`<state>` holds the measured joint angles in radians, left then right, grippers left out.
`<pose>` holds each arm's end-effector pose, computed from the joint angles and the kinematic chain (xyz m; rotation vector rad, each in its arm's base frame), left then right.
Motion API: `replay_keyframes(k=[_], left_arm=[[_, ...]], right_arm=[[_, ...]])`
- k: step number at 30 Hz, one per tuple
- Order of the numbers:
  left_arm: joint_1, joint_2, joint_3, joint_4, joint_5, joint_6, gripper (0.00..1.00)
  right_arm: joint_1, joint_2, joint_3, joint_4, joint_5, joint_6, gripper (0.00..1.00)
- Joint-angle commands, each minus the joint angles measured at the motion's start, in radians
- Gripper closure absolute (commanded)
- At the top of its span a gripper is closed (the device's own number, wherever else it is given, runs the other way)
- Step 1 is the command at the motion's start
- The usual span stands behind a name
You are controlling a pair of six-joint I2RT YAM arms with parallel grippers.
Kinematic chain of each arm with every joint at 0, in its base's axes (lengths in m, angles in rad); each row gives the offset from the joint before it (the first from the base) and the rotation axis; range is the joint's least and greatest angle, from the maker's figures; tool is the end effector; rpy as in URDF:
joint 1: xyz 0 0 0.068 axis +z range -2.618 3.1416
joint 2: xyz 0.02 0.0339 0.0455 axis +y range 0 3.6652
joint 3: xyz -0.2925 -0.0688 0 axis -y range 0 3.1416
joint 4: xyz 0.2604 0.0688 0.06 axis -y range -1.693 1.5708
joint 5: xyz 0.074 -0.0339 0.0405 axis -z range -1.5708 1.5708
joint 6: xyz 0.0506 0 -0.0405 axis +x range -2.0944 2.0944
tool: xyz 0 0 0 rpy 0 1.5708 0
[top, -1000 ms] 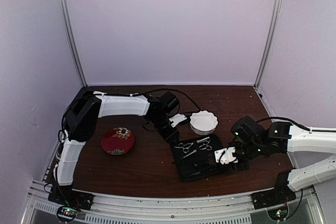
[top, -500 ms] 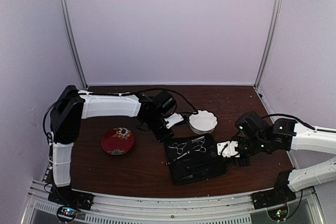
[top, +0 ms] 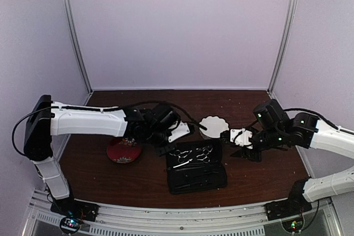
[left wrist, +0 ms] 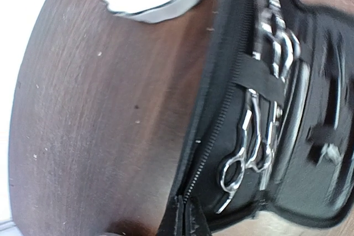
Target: Sort the hair-cutting tools
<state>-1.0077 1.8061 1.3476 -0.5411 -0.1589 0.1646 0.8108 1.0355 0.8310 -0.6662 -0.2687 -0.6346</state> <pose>0.2284 -0.3469 0.2322 1.3635 2.1615 -0.1213 0.1398 0.1666 0.2770 -1.7026 1.7488 0.4065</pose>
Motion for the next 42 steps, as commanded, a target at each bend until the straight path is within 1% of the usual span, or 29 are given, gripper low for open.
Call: replay_keyframes(k=[1, 3, 4, 5, 6, 7, 8, 11, 12, 14, 15, 17, 18, 19, 20, 21, 23, 25, 26, 31, 35, 39, 42], left_arm=[[-0.139, -0.125, -0.156, 0.169, -0.212, 0.013, 1.00], [-0.245, -0.200, -0.305, 0.323, -0.394, 0.042, 1.00], [-0.297, -0.239, -0.382, 0.415, -0.448, 0.072, 1.00], [-0.353, -0.266, -0.443, 0.514, -0.487, 0.089, 1.00], [-0.398, -0.290, -0.488, 0.555, -0.500, 0.091, 1.00], [-0.438, -0.304, -0.516, 0.574, -0.484, 0.087, 0.97], [-0.469, -0.308, -0.529, 0.579, -0.470, 0.066, 0.91], [-0.528, -0.283, -0.523, 0.563, -0.416, 0.003, 0.87], [-0.539, -0.271, -0.521, 0.578, -0.429, -0.006, 0.88], [-0.541, -0.249, -0.511, 0.598, -0.441, -0.010, 0.98], [-0.541, -0.236, -0.505, 0.607, -0.452, -0.006, 1.00], [-0.538, -0.206, -0.477, 0.595, -0.502, -0.025, 1.00], [-0.531, -0.193, -0.452, 0.557, -0.534, -0.064, 1.00], [-0.516, -0.184, -0.421, 0.501, -0.529, -0.123, 1.00], [-0.486, -0.177, -0.389, 0.420, -0.472, -0.186, 1.00], [-0.449, -0.169, -0.347, 0.336, -0.428, -0.258, 0.93], [-0.365, -0.149, -0.283, 0.191, -0.247, -0.404, 0.82], [-0.300, -0.137, -0.268, 0.125, -0.069, -0.480, 0.75], [-0.281, -0.132, -0.265, 0.097, -0.020, -0.504, 0.72], [-0.238, -0.077, -0.240, -0.024, 0.119, -0.513, 0.67], [-0.216, -0.026, -0.248, -0.024, 0.219, -0.484, 0.64], [-0.205, 0.025, -0.232, -0.028, 0.228, -0.489, 0.65], [-0.201, 0.041, -0.217, -0.033, 0.216, -0.499, 0.68]], right_arm=[[-0.015, 0.006, 0.028, 0.047, 0.047, 0.021, 0.68], [-0.017, 0.006, 0.029, 0.054, 0.048, 0.024, 0.68], [-0.019, 0.007, 0.029, 0.057, 0.044, 0.025, 0.68], [-0.018, 0.010, 0.031, 0.059, 0.040, 0.027, 0.68], [-0.019, 0.015, 0.031, 0.059, 0.033, 0.028, 0.68], [-0.018, 0.021, 0.031, 0.060, 0.028, 0.029, 0.68], [-0.019, 0.027, 0.032, 0.059, 0.018, 0.026, 0.68], [-0.019, 0.042, 0.030, 0.057, -0.014, 0.012, 0.67], [-0.019, 0.045, 0.027, 0.059, -0.030, 0.003, 0.67], [-0.018, 0.056, 0.020, 0.067, -0.076, -0.017, 0.66], [-0.019, 0.066, 0.021, 0.069, -0.094, -0.022, 0.66], [-0.019, 0.095, 0.029, 0.065, -0.117, -0.030, 0.66], [-0.018, 0.110, 0.035, 0.057, -0.124, -0.041, 0.66], [-0.019, 0.124, 0.039, 0.047, -0.130, -0.052, 0.66], [-0.019, 0.137, 0.044, 0.041, -0.135, -0.060, 0.66], [-0.019, 0.150, 0.047, 0.037, -0.138, -0.069, 0.66], [-0.019, 0.174, 0.052, 0.039, -0.142, -0.082, 0.66], [-0.019, 0.193, 0.055, 0.047, -0.142, -0.082, 0.66], [-0.018, 0.200, 0.058, 0.049, -0.146, -0.080, 0.66], [-0.019, 0.205, 0.046, 0.062, -0.161, -0.068, 0.66], [-0.019, 0.197, 0.030, 0.074, -0.151, -0.065, 0.66], [-0.019, 0.189, 0.022, 0.076, -0.149, -0.059, 0.66], [-0.019, 0.183, 0.012, 0.079, -0.148, -0.059, 0.66]])
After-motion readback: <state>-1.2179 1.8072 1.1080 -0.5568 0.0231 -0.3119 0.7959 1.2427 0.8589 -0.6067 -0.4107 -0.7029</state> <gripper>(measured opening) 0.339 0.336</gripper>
